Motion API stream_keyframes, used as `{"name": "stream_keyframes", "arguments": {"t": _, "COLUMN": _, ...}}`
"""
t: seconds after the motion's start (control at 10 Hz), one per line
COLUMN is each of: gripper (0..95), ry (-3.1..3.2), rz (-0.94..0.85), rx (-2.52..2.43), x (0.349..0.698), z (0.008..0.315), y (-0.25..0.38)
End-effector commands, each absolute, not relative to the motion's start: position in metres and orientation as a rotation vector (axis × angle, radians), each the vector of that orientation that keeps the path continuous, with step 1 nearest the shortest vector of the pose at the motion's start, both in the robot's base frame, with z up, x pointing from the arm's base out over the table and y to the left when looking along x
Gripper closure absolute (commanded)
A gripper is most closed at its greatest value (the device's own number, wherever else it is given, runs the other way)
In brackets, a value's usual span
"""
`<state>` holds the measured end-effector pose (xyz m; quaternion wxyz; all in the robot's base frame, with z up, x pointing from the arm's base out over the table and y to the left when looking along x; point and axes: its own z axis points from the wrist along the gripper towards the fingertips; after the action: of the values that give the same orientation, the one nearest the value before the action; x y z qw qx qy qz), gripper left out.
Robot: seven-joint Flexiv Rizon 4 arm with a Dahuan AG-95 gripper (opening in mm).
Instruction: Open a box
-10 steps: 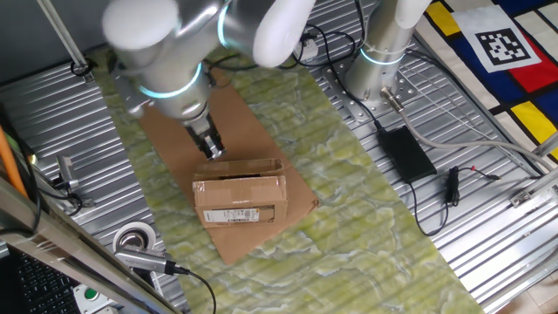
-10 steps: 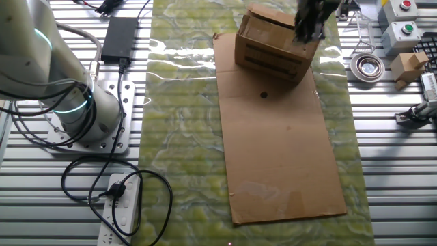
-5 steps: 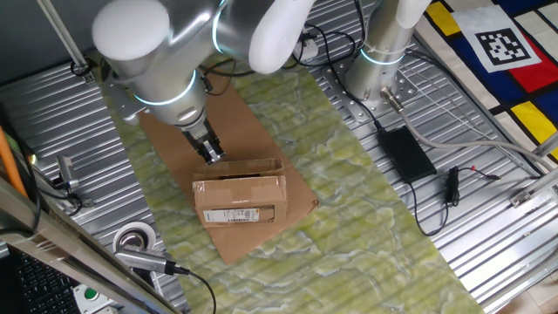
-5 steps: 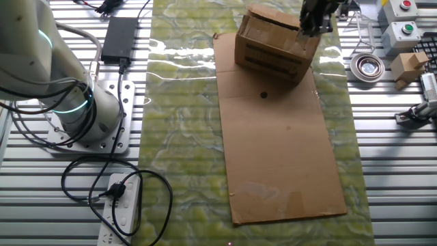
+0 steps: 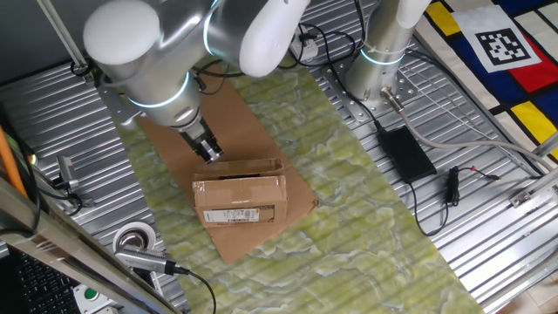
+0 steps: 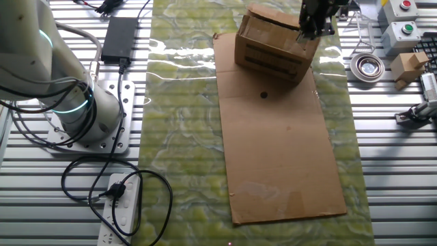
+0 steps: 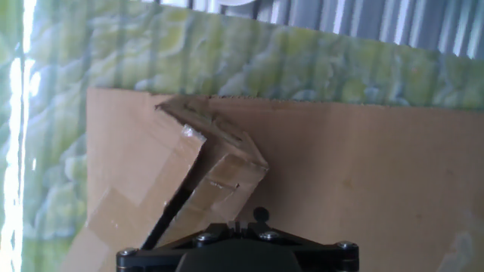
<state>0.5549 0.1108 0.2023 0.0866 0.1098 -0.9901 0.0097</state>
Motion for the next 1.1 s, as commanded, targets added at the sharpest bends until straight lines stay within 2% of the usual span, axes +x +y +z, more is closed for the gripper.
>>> {"name": "stream_keyframes", "arguments": {"t": 0.1, "gripper": 95.0, "ry": -2.929, "rz": -0.056, "rx": 0.515, "x": 0.556, "z": 0.202, "y": 0.111}}
{"name": "stream_keyframes", "arguments": {"t": 0.6, "gripper": 95.0, "ry": -2.930, "rz": -0.045, "rx": 0.450, "x": 0.556, "z": 0.202, "y": 0.111}}
{"name": "stream_keyframes", "arguments": {"t": 1.1, "gripper": 95.0, "ry": -2.948, "rz": -0.008, "rx": 0.303, "x": 0.539, "z": 0.199, "y": 0.169}}
